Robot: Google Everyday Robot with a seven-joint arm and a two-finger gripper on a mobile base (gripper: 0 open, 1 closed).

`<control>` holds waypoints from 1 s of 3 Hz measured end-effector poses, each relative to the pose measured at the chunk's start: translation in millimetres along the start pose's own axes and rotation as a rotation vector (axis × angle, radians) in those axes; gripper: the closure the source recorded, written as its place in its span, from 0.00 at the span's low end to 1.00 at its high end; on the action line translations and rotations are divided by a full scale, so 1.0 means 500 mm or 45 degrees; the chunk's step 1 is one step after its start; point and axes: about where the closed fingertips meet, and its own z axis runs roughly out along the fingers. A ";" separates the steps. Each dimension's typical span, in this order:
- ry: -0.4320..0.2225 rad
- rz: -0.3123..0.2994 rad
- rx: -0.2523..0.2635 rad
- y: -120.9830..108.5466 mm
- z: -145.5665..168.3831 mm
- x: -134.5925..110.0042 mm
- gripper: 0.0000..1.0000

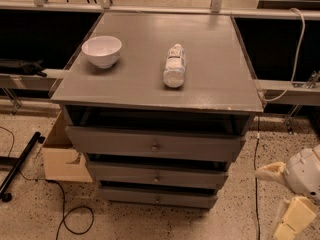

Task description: Open bottom drawer

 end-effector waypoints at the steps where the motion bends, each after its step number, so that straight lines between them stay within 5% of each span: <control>1: -0.204 0.007 -0.117 -0.027 0.030 0.000 0.00; 2: -0.370 -0.015 -0.232 -0.036 0.077 -0.039 0.00; 3: -0.422 -0.045 -0.270 -0.025 0.106 -0.072 0.00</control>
Offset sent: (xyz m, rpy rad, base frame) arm 0.0304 0.0621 -0.0395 0.5363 0.0799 0.0171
